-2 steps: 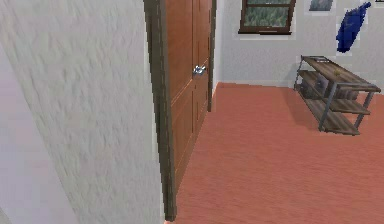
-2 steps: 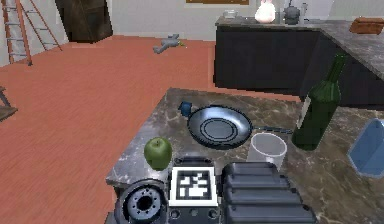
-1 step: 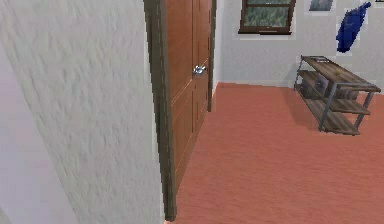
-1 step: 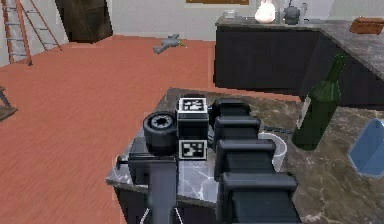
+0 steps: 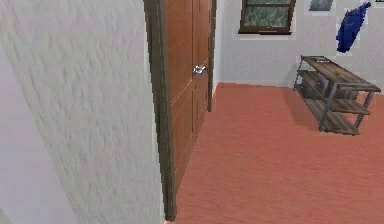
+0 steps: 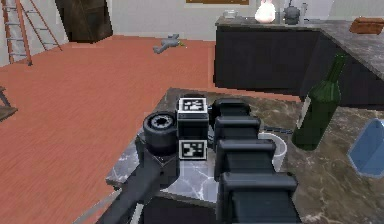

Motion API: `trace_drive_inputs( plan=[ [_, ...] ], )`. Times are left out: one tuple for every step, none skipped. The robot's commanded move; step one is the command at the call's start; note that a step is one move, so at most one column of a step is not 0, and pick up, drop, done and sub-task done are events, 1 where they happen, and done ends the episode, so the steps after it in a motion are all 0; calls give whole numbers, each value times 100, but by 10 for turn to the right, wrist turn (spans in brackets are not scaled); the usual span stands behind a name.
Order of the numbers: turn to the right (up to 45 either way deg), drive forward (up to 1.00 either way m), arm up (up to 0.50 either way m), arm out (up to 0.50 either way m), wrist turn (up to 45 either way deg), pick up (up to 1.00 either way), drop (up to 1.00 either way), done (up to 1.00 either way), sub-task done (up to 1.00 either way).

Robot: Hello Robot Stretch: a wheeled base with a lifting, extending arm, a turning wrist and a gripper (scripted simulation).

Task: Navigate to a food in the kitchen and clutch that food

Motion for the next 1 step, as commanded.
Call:
trace_drive_inputs(
  plan=[
    [0,0,0,0,450,0,0,0,0]
  ],
)
